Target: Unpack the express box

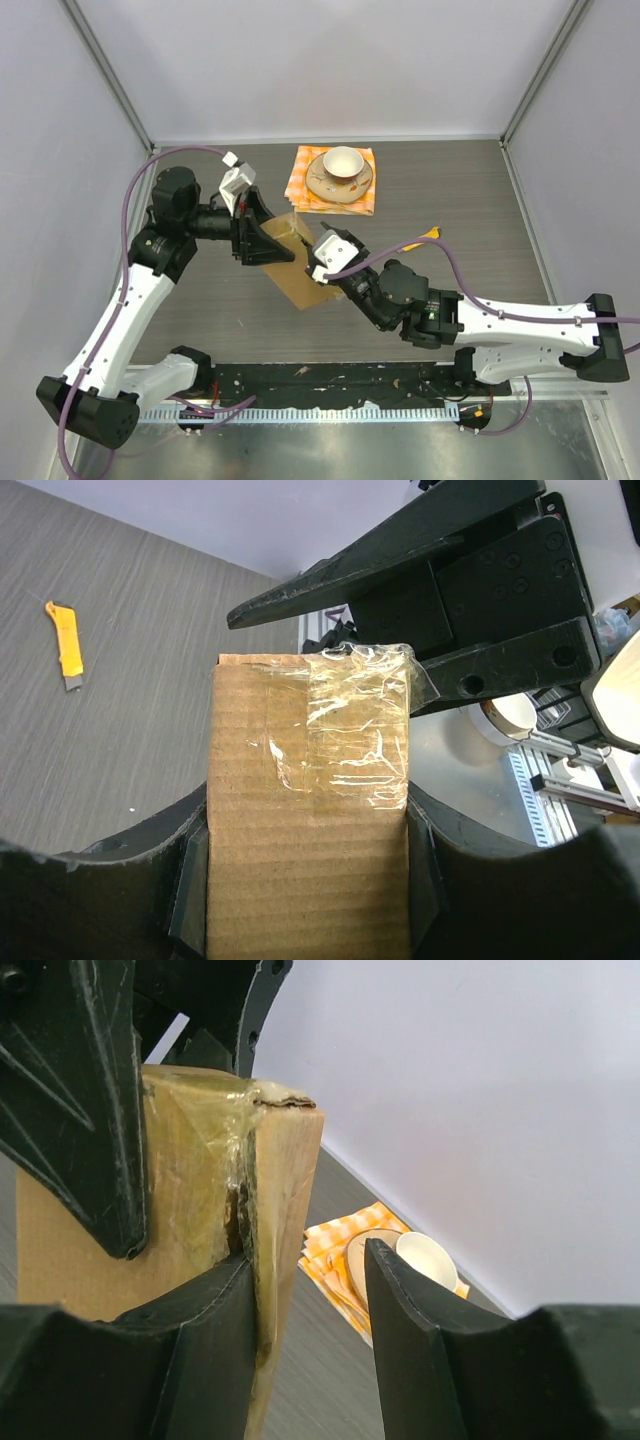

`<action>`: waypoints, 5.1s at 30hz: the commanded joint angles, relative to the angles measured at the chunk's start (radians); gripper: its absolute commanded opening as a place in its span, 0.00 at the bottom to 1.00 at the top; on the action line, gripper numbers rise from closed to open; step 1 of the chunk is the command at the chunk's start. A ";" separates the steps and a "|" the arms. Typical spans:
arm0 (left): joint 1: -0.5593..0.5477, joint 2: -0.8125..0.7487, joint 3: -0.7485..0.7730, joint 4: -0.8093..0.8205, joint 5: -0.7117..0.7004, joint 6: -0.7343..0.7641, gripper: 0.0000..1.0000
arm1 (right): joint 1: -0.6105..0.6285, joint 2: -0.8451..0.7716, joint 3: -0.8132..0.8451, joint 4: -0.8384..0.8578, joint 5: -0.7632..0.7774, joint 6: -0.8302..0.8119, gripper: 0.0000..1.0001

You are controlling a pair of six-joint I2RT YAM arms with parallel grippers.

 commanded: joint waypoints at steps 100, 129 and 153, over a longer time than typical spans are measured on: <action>-0.030 -0.037 0.011 0.243 0.194 -0.197 0.00 | 0.216 -0.360 0.070 -0.808 -0.027 0.634 0.11; 0.132 0.027 -0.216 0.665 0.397 -0.519 1.00 | 0.073 -0.060 0.135 -0.857 0.234 0.332 0.01; 0.335 0.151 -0.374 0.804 0.391 -0.524 1.00 | -0.260 0.183 0.124 -0.840 -0.355 0.309 0.01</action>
